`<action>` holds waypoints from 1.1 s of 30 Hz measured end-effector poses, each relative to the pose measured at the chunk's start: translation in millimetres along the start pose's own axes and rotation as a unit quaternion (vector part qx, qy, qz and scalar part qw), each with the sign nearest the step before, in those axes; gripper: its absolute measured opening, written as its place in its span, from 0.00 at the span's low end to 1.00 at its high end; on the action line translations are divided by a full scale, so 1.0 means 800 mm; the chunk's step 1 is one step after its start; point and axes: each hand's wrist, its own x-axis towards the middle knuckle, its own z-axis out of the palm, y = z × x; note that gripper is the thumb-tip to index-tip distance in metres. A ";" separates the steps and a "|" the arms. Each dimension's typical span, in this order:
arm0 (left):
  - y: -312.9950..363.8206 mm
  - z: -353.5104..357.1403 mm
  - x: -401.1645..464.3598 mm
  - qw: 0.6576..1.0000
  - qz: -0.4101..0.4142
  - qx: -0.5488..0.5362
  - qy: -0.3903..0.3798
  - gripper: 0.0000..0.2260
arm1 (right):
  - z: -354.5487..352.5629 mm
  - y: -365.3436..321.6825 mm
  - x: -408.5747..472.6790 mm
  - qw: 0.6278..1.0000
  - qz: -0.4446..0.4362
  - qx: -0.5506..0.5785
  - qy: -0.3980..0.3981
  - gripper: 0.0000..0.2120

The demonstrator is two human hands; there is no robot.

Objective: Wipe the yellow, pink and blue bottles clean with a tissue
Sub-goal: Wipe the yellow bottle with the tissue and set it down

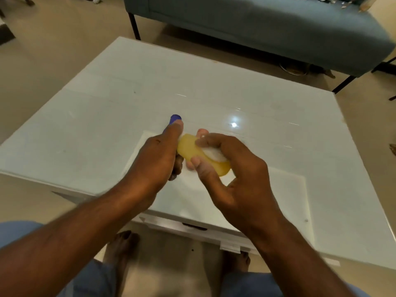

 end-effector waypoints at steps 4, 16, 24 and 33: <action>0.004 -0.005 0.007 1.000 0.008 0.009 0.017 0.25 | 0.004 -0.008 -0.002 0.986 0.031 -0.079 -0.147 0.31; 0.000 -0.007 0.014 0.998 0.048 0.033 0.009 0.23 | 0.009 0.005 -0.006 0.996 0.036 -0.051 -0.057 0.19; -0.001 -0.005 0.014 0.999 0.039 0.012 0.020 0.24 | -0.003 0.009 -0.001 0.986 0.115 0.106 0.063 0.11; -0.011 -0.004 0.011 0.992 0.049 0.087 0.078 0.21 | 0.001 -0.017 0.008 0.958 0.205 0.180 -0.091 0.13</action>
